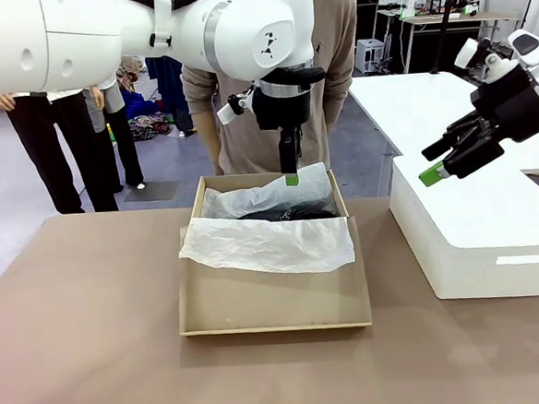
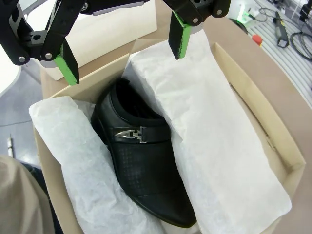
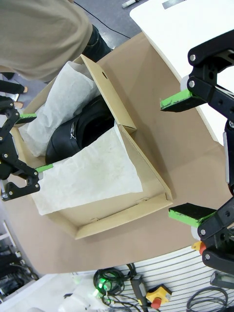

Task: Pack the shoes into the box.
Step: Close the Shoes Box.

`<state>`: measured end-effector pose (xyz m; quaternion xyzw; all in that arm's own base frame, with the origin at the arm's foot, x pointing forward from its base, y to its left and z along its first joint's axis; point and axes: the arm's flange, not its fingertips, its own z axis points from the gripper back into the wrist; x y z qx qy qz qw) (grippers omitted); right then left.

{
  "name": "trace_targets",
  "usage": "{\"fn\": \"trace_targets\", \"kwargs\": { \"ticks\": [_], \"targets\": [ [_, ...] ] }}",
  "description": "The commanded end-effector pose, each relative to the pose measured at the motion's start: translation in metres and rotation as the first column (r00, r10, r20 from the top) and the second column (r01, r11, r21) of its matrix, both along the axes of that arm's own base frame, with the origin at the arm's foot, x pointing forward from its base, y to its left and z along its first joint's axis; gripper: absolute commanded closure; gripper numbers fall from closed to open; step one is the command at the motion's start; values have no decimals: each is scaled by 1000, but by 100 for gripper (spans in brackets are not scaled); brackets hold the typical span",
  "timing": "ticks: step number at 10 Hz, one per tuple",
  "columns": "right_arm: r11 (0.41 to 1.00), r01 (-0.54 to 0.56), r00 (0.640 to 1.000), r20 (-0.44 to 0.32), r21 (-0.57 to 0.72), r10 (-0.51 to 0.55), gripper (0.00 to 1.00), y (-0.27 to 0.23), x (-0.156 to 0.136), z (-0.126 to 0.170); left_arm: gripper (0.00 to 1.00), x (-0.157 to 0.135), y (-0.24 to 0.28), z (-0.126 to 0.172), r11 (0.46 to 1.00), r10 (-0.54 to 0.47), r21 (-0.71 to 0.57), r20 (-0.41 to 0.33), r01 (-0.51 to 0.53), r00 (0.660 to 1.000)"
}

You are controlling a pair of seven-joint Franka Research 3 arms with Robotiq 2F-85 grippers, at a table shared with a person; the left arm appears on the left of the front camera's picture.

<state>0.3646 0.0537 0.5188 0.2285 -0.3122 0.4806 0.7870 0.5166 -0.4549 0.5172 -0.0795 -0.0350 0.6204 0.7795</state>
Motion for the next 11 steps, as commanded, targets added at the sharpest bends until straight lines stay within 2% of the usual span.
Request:
{"fn": "trace_targets", "kwargs": {
  "ticks": [1,5,7,8,9,10,11],
  "targets": [
    [999,-21,1000,24,34,20,0,1,3,-2,0,0,0,2,1000,22,12,8,-23,1000],
    [999,-21,1000,24,34,20,0,1,3,-2,0,0,0,0,1000,0,0,0,0,1000],
    [999,-21,1000,24,34,20,0,1,3,-2,0,-27,11,25,975,-221,11,-34,222,975],
    [999,-21,1000,24,34,20,0,1,3,-2,0,-32,18,36,937,-348,16,-62,349,936],
    [999,-21,1000,24,34,20,0,1,3,-2,0,-39,25,45,865,-500,5,-91,502,861],
    [999,-21,1000,24,34,20,0,1,3,-2,0,-45,34,51,748,-659,-10,-136,664,740],
    [999,-21,1000,24,34,20,0,1,3,-2,0,-50,45,57,667,-731,12,-183,745,657]
  ]
}}
